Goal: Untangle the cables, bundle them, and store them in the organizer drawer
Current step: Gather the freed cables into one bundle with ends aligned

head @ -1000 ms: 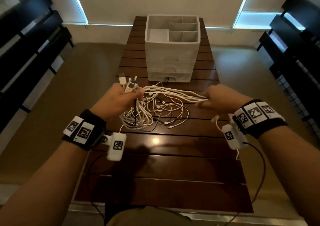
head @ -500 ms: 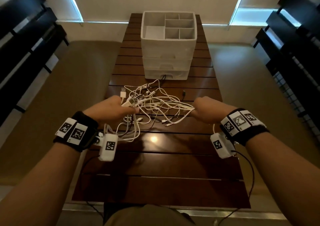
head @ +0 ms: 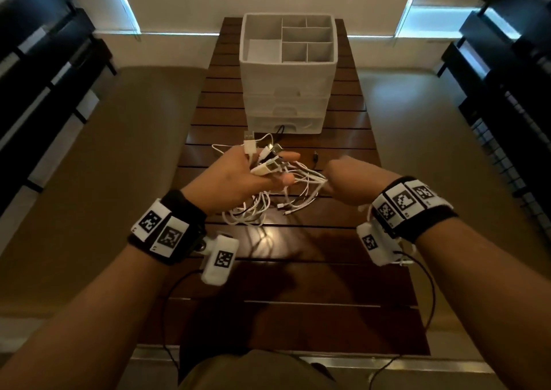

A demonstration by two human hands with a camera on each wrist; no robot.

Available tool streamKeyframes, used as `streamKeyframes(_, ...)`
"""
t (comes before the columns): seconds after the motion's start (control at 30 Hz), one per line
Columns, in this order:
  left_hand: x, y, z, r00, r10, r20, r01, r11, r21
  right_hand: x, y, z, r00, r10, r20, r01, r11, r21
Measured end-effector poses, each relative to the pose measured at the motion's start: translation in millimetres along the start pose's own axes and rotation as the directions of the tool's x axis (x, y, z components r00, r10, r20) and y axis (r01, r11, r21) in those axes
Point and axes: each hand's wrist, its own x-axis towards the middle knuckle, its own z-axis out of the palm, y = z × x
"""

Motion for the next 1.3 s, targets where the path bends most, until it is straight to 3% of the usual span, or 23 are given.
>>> streamKeyframes(0.1, -4, -7, -4, 0.997, 0.019, -0.077, -0.016, 0.999, 0.045, -6, 25, 12, 0.972, 0.201, 0.121, -0.188, 0.976, -0.108)
streamKeyframes(0.17, -3, -12, -1, 0.992, 0.022, -0.123, -0.016, 0.999, 0.045, -9, 25, 9, 0.974, 0.215, 0.068, -0.205, 0.969, -0.14)
streamKeyframes(0.3, 6, -7, 16, 0.99, 0.027, -0.136, -0.03, 0.999, -0.014, -7, -6, -14, 0.991, -0.007, -0.133, 0.008, 1.0, 0.009)
streamKeyframes(0.4, 17, -15, 33, 0.996, 0.067, -0.06, -0.067, 0.998, 0.011, -7, -30, -13, 0.979, -0.143, -0.147, 0.157, 0.984, 0.085)
streamKeyframes(0.57, 29, -32, 46, 0.998, -0.051, 0.04, 0.045, 0.989, 0.142, -7, -28, 4, 0.961, -0.083, -0.265, 0.099, 0.994, 0.049)
streamKeyframes(0.73, 40, -31, 44, 0.995, -0.094, -0.014, 0.094, 0.956, 0.279, -16, 1, 18, 0.964, -0.123, -0.236, 0.206, 0.908, 0.366)
streamKeyframes(0.87, 42, -31, 48, 0.996, -0.079, -0.046, 0.089, 0.941, 0.325, -28, 36, 24, 0.98, -0.088, -0.18, 0.153, 0.91, 0.386)
streamKeyframes(1.03, 41, -38, 74, 0.996, -0.092, 0.006, 0.085, 0.938, 0.337, -43, 78, 32, 0.999, 0.037, 0.009, -0.038, 0.939, 0.342)
streamKeyframes(1.2, 42, -30, 87, 0.999, -0.042, 0.031, 0.031, 0.953, 0.3, -54, 97, 25, 0.979, 0.145, -0.142, -0.128, 0.984, 0.121)
streamKeyframes(1.3, 45, -23, 84, 0.999, -0.033, -0.008, 0.034, 0.958, 0.285, -57, 99, 37, 0.965, 0.141, -0.222, -0.118, 0.986, 0.115)
